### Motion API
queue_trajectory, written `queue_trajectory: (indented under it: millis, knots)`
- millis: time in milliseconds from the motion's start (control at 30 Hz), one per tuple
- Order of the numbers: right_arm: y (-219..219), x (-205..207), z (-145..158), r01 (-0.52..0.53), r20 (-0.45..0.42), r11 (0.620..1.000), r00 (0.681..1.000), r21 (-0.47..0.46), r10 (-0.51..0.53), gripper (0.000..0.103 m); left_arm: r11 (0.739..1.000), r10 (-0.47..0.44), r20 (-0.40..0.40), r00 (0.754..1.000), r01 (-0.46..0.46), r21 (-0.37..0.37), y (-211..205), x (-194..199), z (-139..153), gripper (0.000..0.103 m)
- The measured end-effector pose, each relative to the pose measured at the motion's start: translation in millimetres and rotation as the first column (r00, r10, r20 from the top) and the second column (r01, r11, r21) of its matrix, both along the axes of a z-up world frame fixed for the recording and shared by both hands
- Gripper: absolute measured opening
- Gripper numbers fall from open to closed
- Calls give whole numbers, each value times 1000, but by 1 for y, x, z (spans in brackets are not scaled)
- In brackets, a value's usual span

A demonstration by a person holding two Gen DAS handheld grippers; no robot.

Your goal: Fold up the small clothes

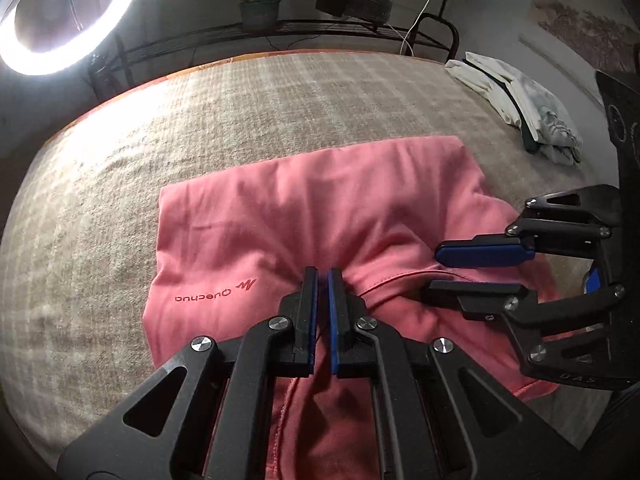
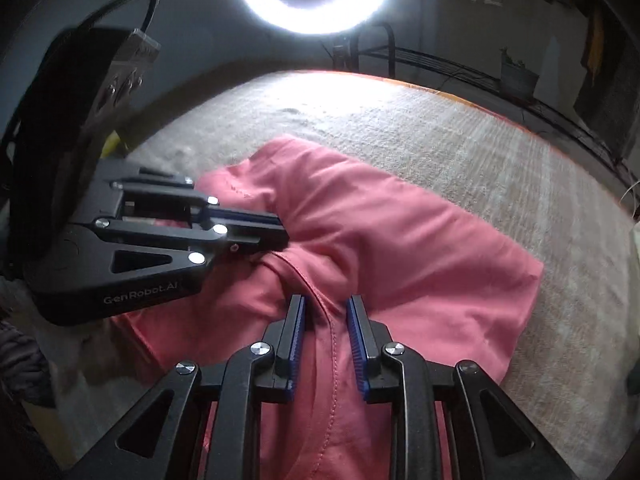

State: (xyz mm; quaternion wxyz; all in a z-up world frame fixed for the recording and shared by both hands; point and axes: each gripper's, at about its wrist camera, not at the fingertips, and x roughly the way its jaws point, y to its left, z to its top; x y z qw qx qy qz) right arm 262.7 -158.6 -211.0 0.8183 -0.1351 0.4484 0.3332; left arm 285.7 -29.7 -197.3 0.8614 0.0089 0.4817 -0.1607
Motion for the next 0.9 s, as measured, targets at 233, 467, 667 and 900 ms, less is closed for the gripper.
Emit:
queue_trajectory:
  millis: [233, 467, 667, 900]
  knots:
    - [-40, -14, 33, 70, -14, 994, 998, 79, -69, 36, 980, 142, 7, 990, -140, -140, 63, 0, 38, 33]
    - [-141, -10, 33, 339, -241, 883, 932, 325, -269, 45, 901, 268, -192, 944, -316, -296, 128, -7, 9, 35]
    - [-170, 4, 0, 480, -412, 779, 855, 403, -315, 44, 868, 245, -282, 928, -339, -362, 131, -4, -16, 35]
    - [-150, 16, -26, 493, -473, 758, 836, 427, -278, 42, 849, 236, -299, 924, -346, -400, 115, 2, -23, 35]
